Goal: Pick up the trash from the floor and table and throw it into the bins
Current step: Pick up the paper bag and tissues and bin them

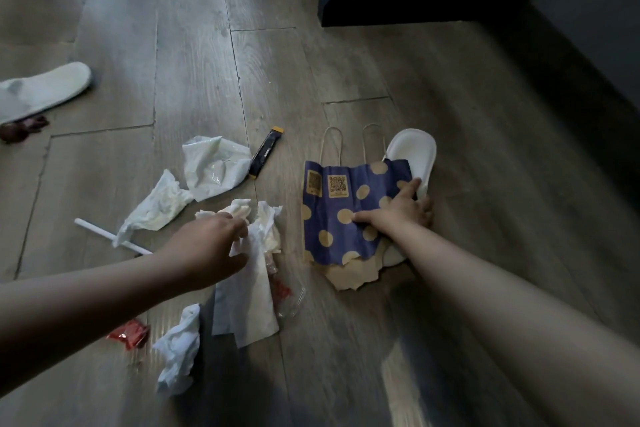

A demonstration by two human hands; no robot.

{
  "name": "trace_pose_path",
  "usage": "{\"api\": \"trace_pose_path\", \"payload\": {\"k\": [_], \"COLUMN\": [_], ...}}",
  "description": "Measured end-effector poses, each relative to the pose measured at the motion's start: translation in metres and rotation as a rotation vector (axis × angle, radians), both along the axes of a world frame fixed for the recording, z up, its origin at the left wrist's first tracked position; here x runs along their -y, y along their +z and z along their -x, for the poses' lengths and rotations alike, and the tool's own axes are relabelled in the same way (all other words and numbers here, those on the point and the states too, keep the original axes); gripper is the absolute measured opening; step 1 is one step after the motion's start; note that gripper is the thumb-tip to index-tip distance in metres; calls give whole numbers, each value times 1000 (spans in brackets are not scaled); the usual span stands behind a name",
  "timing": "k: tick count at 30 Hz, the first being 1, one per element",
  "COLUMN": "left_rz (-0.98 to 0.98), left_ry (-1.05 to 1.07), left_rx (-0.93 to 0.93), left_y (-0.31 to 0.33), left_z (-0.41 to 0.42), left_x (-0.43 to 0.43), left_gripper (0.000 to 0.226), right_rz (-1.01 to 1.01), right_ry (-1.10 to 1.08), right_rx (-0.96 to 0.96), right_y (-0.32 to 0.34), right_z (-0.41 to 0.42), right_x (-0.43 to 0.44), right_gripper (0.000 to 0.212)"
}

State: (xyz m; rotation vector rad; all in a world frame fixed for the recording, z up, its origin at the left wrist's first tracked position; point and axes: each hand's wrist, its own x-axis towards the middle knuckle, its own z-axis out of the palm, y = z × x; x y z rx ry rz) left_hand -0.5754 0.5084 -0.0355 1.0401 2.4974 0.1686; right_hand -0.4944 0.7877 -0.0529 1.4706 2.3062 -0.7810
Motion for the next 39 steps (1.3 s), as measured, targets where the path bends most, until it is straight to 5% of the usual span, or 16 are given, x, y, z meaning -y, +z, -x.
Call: {"api": "trace_pose_path", "payload": {"k": [13,28,39], "left_rz": [-13,-1,166], "left_ry": [61,84,75], "left_rx": [-35,57,144], "left_y": [-4,5,-9], "left_z": [-4,-29,-20], "left_x": [8,13,-29], "left_gripper": [46,111,119], "right_rz": [-204,-84,-67], "right_ry": [149,167,194], "right_rx": [-125,-272,-224], "right_y": [7,33,35], "right_z": [1,-57,-69], "right_x": [4,0,7], "right_gripper": [124,123,124]}}
